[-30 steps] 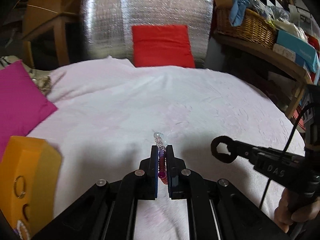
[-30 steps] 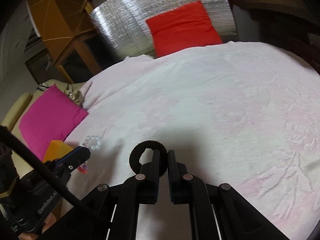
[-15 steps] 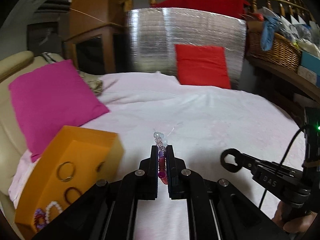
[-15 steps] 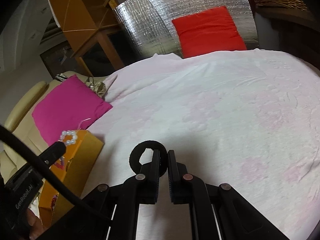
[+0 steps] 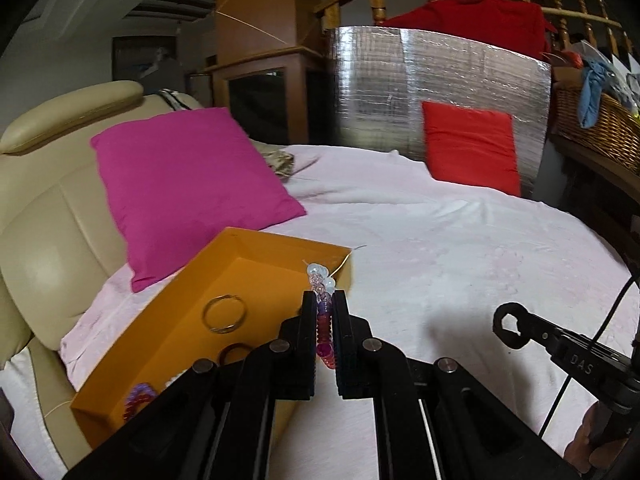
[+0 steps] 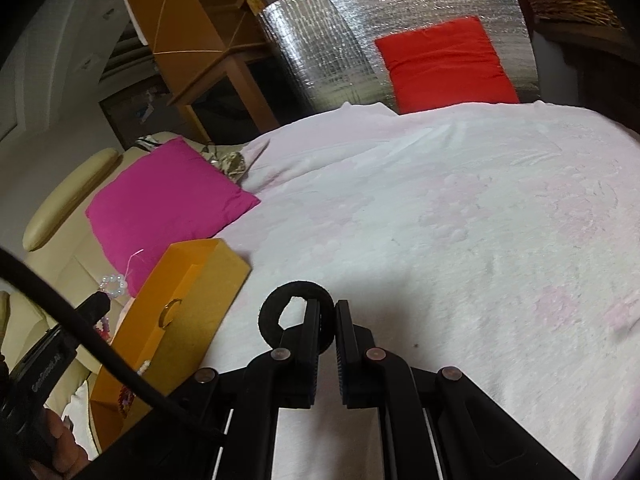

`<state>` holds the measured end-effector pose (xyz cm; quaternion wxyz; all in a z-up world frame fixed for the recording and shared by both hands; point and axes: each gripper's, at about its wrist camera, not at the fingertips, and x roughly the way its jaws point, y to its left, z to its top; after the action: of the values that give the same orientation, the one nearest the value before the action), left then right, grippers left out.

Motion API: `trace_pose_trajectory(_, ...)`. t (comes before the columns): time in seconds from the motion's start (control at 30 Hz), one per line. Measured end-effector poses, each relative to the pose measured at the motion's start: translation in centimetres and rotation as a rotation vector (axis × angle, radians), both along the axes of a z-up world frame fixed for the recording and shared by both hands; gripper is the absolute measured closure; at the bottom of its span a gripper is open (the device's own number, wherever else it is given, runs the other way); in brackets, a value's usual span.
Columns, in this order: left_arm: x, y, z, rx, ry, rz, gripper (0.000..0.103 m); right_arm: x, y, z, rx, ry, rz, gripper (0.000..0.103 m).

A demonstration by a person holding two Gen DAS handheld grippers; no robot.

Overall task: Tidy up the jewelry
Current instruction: 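Carry the pink bracelet with the left tool over the orange box while the right tool carries the hair tie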

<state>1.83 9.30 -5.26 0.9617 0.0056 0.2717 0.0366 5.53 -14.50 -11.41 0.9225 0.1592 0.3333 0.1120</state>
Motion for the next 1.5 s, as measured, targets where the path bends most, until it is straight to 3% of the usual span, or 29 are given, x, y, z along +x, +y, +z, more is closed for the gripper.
trace_pose_trajectory(0.5, -0.8, 3.8, 0.4, 0.010, -0.024, 0.073, 0.096, -0.7, 3.0, 0.0, 0.020, -0.023, 0.042, 0.095)
trace_pose_trajectory(0.8, -0.4, 8.9, -0.4, -0.016, -0.015, 0.160, 0.096, 0.3, 5.8, 0.7, 0.007, -0.036, 0.096, 0.095)
trace_pose_trajectory(1.07, 0.0, 14.6, -2.9, -0.043, 0.036, 0.276, 0.096, 0.3, 10.9, 2.5, 0.001, -0.069, 0.202, 0.095)
trace_pose_trajectory(1.27, 0.1, 16.4, -4.4, -0.025, 0.084, 0.298, 0.096, 0.2, 16.2, 2.7, -0.036, -0.074, 0.293, 0.095)
trace_pose_trajectory(1.5, 0.1, 17.5, -4.5, -0.032, 0.085, 0.312, 0.096, 0.6, 19.9, 2.4, -0.066, -0.067, 0.343, 0.095)
